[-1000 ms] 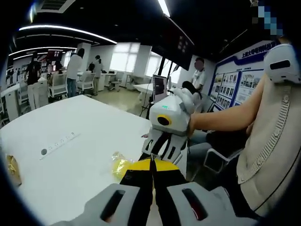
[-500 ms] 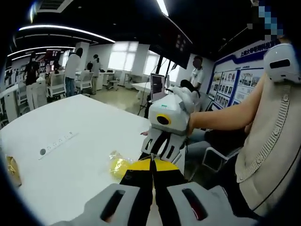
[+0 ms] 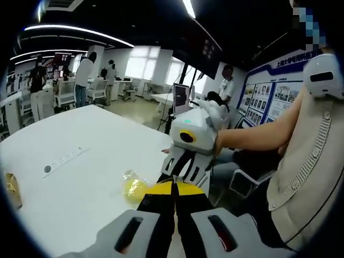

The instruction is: Compare the silicone blocks by pressing each to a similar depth, holding the contact briefly, and releasing to observe deformation and rebound differences across the visible hardness samples.

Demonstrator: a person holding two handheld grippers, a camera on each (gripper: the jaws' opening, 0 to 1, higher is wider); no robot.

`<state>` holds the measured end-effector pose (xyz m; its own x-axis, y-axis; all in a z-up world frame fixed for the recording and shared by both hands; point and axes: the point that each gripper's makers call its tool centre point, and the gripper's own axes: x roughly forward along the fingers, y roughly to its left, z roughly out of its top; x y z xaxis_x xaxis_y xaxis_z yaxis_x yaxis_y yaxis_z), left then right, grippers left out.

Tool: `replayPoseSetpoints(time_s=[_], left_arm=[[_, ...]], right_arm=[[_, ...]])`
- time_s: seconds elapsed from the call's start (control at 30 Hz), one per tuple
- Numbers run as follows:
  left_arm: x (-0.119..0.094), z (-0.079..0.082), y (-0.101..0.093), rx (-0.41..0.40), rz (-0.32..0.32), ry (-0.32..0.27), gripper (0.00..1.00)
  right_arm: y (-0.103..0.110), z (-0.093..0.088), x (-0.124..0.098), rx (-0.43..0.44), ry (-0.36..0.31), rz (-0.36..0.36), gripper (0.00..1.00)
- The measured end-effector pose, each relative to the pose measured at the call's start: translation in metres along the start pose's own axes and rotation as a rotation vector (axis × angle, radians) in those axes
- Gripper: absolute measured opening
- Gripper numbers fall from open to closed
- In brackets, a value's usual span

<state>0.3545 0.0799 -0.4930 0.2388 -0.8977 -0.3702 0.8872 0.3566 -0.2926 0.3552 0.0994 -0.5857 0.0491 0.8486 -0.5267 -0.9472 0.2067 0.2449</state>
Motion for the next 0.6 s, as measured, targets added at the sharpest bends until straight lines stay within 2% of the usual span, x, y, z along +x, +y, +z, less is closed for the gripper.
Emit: replayPoseSetpoints(time_s=[0.1,0.27,0.6], left_arm=[[-0.0003,-0.0012,0.0011,-0.005,0.005,0.002,0.0],[-0.001,-0.0033,0.001,-0.004,0.008,0.008,0.0],[-0.0029,-0.0068,-0.0012,-0.016,0.005,0.014,0.0]], right_arm=[[0.0008,-0.0009,0.0007,0.008,-0.001,-0.005,0.09],[-0.0014,-0.0015,0.0023,-0.036,-0.01,-0.023,0.11],[0.0037,-0.0046,0.0041,-0.031,-0.009,-0.002,0.15]])
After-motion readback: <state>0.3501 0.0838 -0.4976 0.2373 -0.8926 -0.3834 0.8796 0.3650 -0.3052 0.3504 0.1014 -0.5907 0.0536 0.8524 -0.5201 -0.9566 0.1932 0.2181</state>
